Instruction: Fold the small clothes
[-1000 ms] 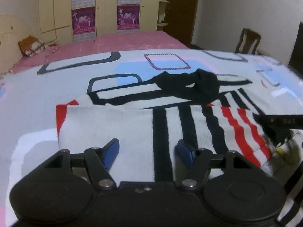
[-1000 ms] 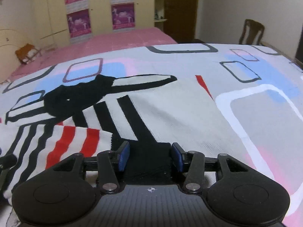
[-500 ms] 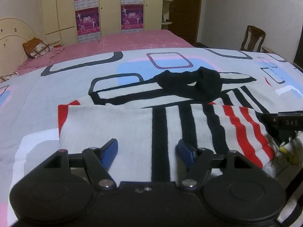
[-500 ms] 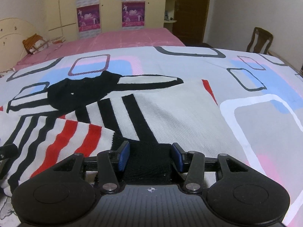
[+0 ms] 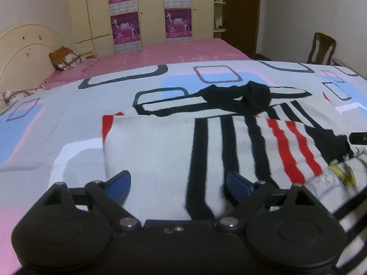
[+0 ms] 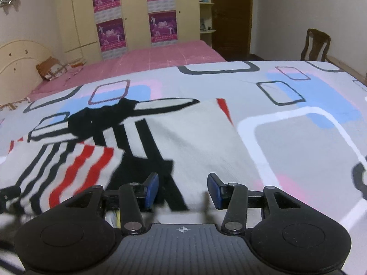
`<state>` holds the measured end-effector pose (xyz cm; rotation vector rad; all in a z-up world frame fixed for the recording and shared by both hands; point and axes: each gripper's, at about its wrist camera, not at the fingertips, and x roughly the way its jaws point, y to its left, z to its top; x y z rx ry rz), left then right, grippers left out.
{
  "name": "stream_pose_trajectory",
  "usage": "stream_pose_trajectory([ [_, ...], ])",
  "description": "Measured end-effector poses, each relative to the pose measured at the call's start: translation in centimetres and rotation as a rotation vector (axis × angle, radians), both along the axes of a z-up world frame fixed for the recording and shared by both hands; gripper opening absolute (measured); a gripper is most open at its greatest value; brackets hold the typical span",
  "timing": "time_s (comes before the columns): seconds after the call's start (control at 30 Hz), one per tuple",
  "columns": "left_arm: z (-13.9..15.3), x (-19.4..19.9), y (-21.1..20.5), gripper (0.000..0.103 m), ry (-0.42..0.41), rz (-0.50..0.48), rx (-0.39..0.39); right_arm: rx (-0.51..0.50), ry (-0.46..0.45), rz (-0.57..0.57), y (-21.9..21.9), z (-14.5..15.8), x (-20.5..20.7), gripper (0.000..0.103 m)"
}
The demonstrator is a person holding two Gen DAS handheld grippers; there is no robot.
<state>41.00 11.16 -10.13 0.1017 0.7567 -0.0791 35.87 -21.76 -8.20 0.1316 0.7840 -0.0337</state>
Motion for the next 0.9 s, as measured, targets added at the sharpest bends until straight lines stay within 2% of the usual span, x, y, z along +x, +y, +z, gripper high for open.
stream_pose_trajectory([
  [0.17, 0.6, -3.7, -0.7, 0.091, -0.004, 0.016, 0.025, 0.008, -0.034, 0.019, -2.1, 1.4, -3.9, 0.047],
  [0.2, 0.7, -4.5, -0.9, 0.091, -0.002, 0.022, 0.031, 0.01, -0.039, 0.02, -2.6, 1.7, -4.8, 0.051],
  [0.23, 0.9, -5.3, -1.0, 0.091, -0.003, 0.025, 0.035, 0.015, -0.041, 0.019, -3.1, 1.8, -5.5, 0.067],
  [0.27, 1.0, -6.2, -1.1, 0.091, -0.003, 0.025, 0.041, 0.021, -0.049, 0.019, -3.7, 2.0, -6.5, 0.073],
  [0.5, 1.8, -13.3, -1.1, 0.091, -0.002, 0.054, 0.056, 0.057, -0.042, 0.1, -7.0, 2.6, -14.0, 0.073],
  [0.63, 1.5, -17.7, -0.1, 0.083, 0.024, 0.074, 0.041, 0.114, 0.003, 0.153, -8.6, 1.6, -18.4, 0.073],
  [0.77, 0.5, -22.1, 1.9, 0.077, 0.092, 0.12, -0.046, 0.237, 0.075, 0.162, -10.4, -0.3, -22.0, 0.071],
  [0.83, 0.0, -24.0, 2.7, 0.068, 0.129, 0.128, -0.112, 0.297, 0.115, 0.158, -11.1, -1.2, -23.3, 0.058],
  [0.9, -0.3, -25.9, 3.3, 0.067, 0.139, 0.137, -0.191, 0.351, 0.129, 0.152, -11.9, -1.7, -24.5, 0.058],
])
